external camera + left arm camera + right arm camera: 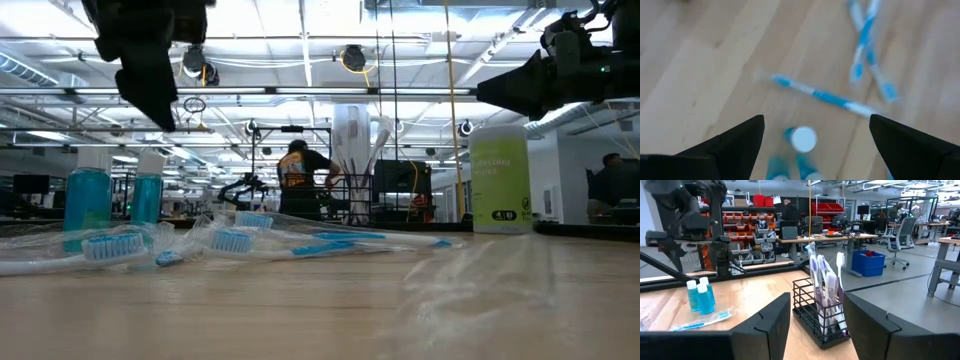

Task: Pick & Place toothbrushing station
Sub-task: Put the blue mouthwash into the middle compartment of the wire organizer

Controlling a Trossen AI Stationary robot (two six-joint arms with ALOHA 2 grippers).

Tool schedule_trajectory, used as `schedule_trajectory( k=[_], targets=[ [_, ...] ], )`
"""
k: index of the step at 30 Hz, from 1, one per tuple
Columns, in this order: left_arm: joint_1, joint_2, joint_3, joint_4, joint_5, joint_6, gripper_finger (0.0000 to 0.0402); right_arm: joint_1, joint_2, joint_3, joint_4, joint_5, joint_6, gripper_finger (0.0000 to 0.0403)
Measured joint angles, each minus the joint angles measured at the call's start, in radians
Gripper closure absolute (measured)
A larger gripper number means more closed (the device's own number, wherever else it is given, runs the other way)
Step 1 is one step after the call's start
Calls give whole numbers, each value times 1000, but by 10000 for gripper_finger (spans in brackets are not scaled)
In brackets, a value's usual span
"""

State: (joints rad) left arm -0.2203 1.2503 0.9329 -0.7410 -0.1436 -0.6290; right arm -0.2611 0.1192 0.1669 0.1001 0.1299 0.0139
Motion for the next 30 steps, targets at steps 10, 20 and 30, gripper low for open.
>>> schedule_trajectory(
  k=[10, 20, 30],
  targets=[
    [4, 204, 23, -49, 91, -247, 34, 0, 0, 0, 0, 0, 0, 232],
    [53, 234, 23, -18, 92, -429, 34, 0, 0, 0, 0, 0, 0, 232],
    [60, 234, 23, 2, 143, -315, 34, 0, 0, 0, 0, 0, 0, 232]
  ],
)
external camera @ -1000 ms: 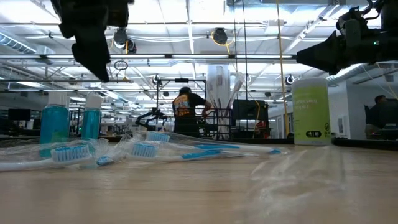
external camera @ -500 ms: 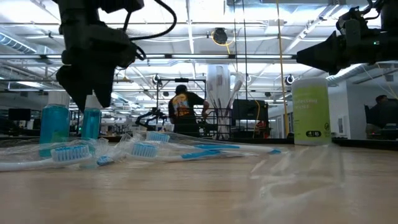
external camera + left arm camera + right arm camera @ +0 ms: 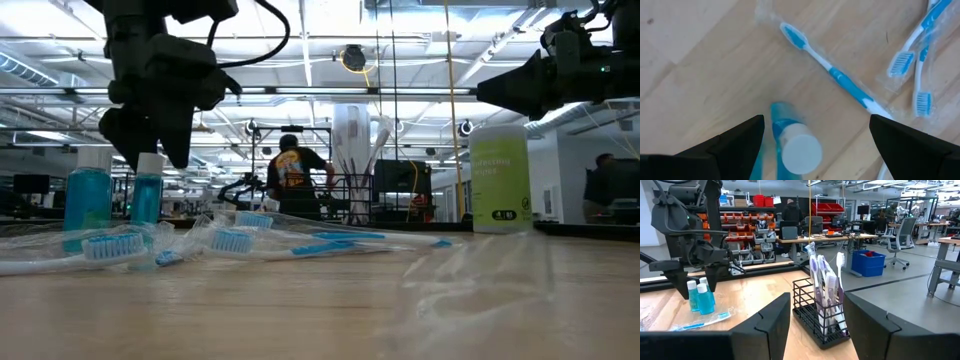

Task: Pick & Place toothbrushing station
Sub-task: Put the blue mouthwash into the middle compartment of the wire organizer

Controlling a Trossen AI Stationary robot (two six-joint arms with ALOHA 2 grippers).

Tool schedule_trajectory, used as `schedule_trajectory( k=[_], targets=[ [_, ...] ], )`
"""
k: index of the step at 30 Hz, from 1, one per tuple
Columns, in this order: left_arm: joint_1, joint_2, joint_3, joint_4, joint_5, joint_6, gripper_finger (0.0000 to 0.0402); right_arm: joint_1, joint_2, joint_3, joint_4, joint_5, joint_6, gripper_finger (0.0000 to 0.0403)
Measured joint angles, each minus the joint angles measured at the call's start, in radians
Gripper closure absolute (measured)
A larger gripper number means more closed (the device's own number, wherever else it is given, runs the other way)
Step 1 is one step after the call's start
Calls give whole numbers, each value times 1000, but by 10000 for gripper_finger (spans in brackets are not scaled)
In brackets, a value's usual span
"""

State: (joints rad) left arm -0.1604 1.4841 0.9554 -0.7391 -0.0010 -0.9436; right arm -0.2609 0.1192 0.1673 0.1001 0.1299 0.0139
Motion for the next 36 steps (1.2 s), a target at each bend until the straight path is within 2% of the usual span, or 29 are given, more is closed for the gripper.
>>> schedule_trajectory(
  k=[8, 13, 20, 33, 36],
  targets=[
    [5, 0, 0, 34, 5, 33, 34, 0, 0, 0, 0, 0, 0, 232],
    [23, 0, 0, -12, 79, 13, 34, 0, 0, 0, 0, 0, 0, 232],
    [53, 0, 0, -134, 79, -61, 34, 0, 0, 0, 0, 0, 0, 231],
    [36, 0, 0, -124, 79, -19, 35, 0, 0, 0, 0, 0, 0, 231],
    [36, 0, 0, -123, 79, 1, 46, 0, 0, 0, 0, 0, 0, 231]
  ],
)
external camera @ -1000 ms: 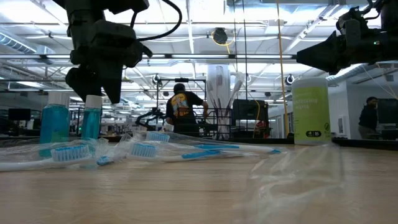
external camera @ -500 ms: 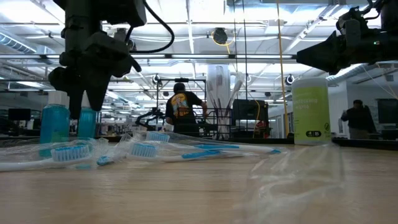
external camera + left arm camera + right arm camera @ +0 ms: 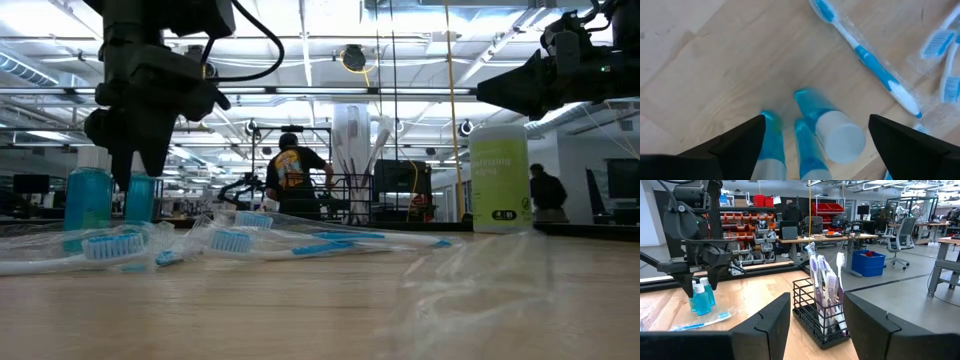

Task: Pick & Place toothbrushing station
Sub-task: Put the blue mouthwash into the middle compartment of the wire organizer

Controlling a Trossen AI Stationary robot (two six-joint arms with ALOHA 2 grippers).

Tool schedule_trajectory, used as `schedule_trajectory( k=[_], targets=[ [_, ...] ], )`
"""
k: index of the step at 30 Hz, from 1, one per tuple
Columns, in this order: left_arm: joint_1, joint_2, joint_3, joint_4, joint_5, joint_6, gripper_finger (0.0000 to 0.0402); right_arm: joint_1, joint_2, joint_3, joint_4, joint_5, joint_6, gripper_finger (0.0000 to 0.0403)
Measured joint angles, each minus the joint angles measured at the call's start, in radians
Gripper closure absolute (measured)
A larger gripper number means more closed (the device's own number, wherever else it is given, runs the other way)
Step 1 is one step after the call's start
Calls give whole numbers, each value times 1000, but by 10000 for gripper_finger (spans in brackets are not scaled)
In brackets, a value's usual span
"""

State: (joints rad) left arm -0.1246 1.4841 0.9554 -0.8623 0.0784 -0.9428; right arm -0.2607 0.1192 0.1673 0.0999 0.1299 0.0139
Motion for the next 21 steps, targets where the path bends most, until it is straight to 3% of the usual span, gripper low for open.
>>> schedule_trajectory(
  k=[11, 16, 21],
  targets=[
    [-8, 0, 0, 0, -1, 290, 137, 0, 0, 0, 0, 0, 0, 231],
    [-8, 0, 0, 6, -2, 408, 157, 0, 0, 0, 0, 0, 0, 231],
    [-8, 0, 0, 86, -4, 427, 159, 0, 0, 0, 0, 0, 0, 231]
  ],
)
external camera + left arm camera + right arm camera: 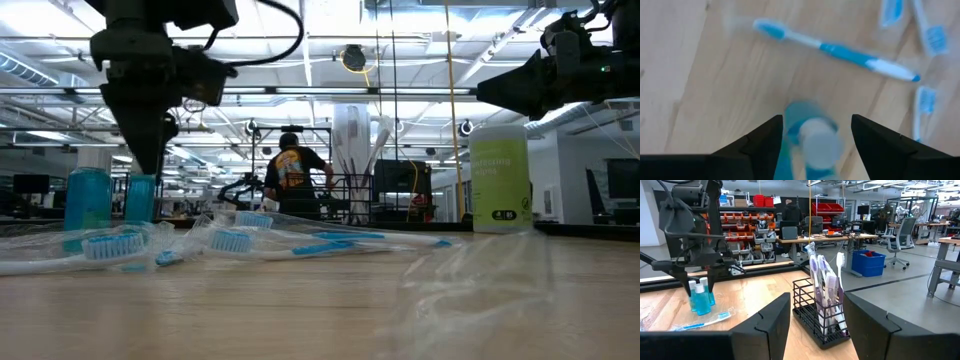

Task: Pick & Place toothbrushing station
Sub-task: Put the blue mouthwash into the middle compartment of the wire organizer

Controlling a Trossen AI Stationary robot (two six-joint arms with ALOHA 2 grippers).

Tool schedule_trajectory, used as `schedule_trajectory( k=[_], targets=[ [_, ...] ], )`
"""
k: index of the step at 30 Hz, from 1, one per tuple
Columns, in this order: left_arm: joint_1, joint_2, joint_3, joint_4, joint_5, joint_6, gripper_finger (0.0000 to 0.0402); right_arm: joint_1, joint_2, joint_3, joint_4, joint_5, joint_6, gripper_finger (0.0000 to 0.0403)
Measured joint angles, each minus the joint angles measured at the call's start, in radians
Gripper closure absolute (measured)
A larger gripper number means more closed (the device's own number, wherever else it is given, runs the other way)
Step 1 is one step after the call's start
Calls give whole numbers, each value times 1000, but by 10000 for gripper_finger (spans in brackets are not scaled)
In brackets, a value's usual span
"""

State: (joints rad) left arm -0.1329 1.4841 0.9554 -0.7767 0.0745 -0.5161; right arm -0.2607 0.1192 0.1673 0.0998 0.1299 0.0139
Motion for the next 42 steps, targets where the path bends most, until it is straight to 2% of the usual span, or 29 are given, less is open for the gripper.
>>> schedule_trajectory(
  k=[6, 18, 42],
  targets=[
    [-9, 0, 0, 26, -4, 65, 165, 0, 0, 0, 0, 0, 0, 232],
    [-14, 0, 0, 15, 4, 43, 198, 0, 0, 0, 0, 0, 0, 232],
    [-14, 0, 0, -59, 6, -17, 186, 0, 0, 0, 0, 0, 0, 232]
  ],
)
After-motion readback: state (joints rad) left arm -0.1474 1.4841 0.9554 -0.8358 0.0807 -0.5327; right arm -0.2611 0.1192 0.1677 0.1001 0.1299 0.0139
